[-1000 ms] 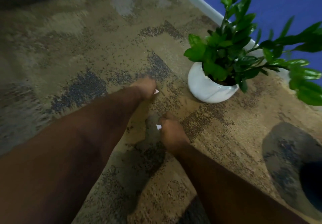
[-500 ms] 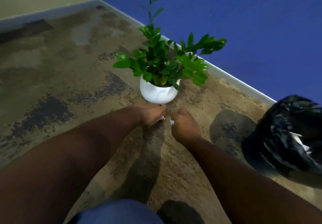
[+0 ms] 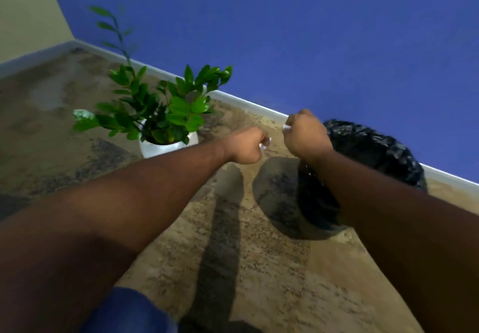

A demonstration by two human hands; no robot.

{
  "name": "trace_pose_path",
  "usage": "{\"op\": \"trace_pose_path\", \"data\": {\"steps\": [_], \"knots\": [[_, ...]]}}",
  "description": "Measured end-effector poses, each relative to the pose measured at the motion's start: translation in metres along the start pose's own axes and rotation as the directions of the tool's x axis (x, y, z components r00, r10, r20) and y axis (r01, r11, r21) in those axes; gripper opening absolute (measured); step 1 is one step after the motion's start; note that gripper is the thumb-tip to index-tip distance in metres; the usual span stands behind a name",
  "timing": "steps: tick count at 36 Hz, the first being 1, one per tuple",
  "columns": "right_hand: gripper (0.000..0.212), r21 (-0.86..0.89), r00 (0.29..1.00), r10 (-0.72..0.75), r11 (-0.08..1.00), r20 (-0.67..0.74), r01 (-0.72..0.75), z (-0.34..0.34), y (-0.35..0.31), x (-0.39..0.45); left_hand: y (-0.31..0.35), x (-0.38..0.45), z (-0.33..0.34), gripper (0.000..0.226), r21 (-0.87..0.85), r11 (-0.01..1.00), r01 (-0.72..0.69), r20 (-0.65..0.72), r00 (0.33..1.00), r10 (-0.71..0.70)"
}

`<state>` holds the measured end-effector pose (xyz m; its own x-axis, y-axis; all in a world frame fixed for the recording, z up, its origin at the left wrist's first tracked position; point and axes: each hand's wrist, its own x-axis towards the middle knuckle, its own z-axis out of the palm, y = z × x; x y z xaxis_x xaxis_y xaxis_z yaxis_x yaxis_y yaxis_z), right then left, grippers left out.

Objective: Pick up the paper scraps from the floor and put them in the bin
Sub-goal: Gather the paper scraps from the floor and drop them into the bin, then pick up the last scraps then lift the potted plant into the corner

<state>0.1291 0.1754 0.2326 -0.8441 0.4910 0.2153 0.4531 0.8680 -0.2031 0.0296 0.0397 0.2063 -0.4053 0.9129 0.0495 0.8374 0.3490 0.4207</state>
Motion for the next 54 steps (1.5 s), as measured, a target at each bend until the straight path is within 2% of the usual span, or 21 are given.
{"op": "trace_pose_path", "data": {"steps": [3, 8, 10, 12, 17, 19, 21, 24, 26, 29, 32, 37, 41, 44, 50, 54], "knots": [[0.026, 0.062, 0.992, 0.104, 0.993, -0.066, -0.100, -0.017, 0.030, 0.003, 0.034, 0.025, 0.003, 0.013, -0.032, 0.999, -0.021, -0.067, 0.998, 0.018], [0.023, 0.180, 0.936, 0.318, 0.940, -0.154, -0.290, -0.032, 0.080, -0.006, 0.089, 0.055, 0.022, 0.033, -0.149, 0.989, -0.015, -0.228, 0.974, -0.020], [0.019, 0.201, 0.914, 0.380, 0.915, -0.143, -0.349, -0.035, 0.096, -0.012, 0.107, 0.062, 0.035, 0.025, -0.178, 0.983, -0.042, -0.247, 0.969, -0.004], [0.017, 0.217, 0.893, 0.436, 0.888, -0.113, -0.406, -0.037, 0.110, -0.018, 0.122, 0.064, 0.049, 0.017, -0.216, 0.974, -0.075, -0.225, 0.974, 0.025], [0.007, 0.170, 0.874, 0.485, 0.863, -0.012, -0.476, -0.040, 0.131, -0.034, 0.141, 0.074, 0.073, 0.030, -0.216, 0.974, -0.070, -0.073, 0.996, 0.055], [0.001, 0.136, 0.871, 0.491, 0.863, 0.004, -0.487, -0.042, 0.135, -0.040, 0.144, 0.077, 0.079, 0.022, -0.225, 0.973, -0.053, -0.046, 0.998, 0.044], [0.009, 0.109, 0.875, 0.483, 0.869, 0.018, -0.482, -0.040, 0.140, -0.043, 0.145, 0.078, 0.084, 0.022, -0.223, 0.974, -0.029, -0.011, 1.000, 0.027], [0.015, 0.092, 0.880, 0.470, 0.876, 0.061, -0.474, -0.038, 0.143, -0.044, 0.144, 0.080, 0.088, 0.039, -0.220, 0.975, 0.002, 0.061, 0.998, 0.012], [0.017, 0.103, 0.883, 0.465, 0.877, 0.069, -0.470, -0.037, 0.141, -0.043, 0.143, 0.078, 0.086, 0.042, -0.233, 0.973, -0.001, 0.058, 0.998, 0.015], [0.017, 0.108, 0.898, 0.438, 0.891, 0.050, -0.441, -0.037, 0.127, -0.040, 0.139, 0.073, 0.077, 0.033, -0.226, 0.974, -0.005, -0.076, 0.997, -0.013], [0.015, 0.119, 0.920, 0.391, 0.913, 0.014, -0.389, -0.035, 0.105, -0.034, 0.128, 0.063, 0.060, 0.026, -0.234, 0.970, 0.063, -0.233, 0.965, -0.119], [0.021, 0.204, 0.949, 0.314, 0.931, -0.017, -0.304, -0.026, 0.049, -0.024, 0.091, 0.040, 0.027, 0.025, -0.260, 0.945, 0.197, -0.306, 0.912, -0.274], [0.026, 0.261, 0.963, 0.268, 0.927, 0.034, -0.268, -0.011, -0.004, -0.016, 0.047, 0.011, 0.011, 0.036, -0.239, 0.912, 0.334, -0.209, 0.899, -0.384], [0.031, 0.251, 0.974, 0.208, 0.942, 0.087, -0.223, 0.006, -0.041, -0.010, 0.008, -0.014, 0.004, 0.046, -0.260, 0.844, 0.469, -0.085, 0.860, -0.503], [0.036, 0.236, 0.964, 0.132, 0.954, 0.231, -0.187, 0.049, -0.100, 0.008, -0.076, -0.057, -0.012, 0.038, -0.455, 0.649, 0.610, -0.007, 0.726, -0.687], [0.035, 0.249, 0.948, 0.085, 0.954, 0.307, -0.166, 0.082, -0.130, 0.012, -0.124, -0.080, -0.016, 0.035, -0.437, 0.563, 0.701, 0.029, 0.637, -0.770]]}}
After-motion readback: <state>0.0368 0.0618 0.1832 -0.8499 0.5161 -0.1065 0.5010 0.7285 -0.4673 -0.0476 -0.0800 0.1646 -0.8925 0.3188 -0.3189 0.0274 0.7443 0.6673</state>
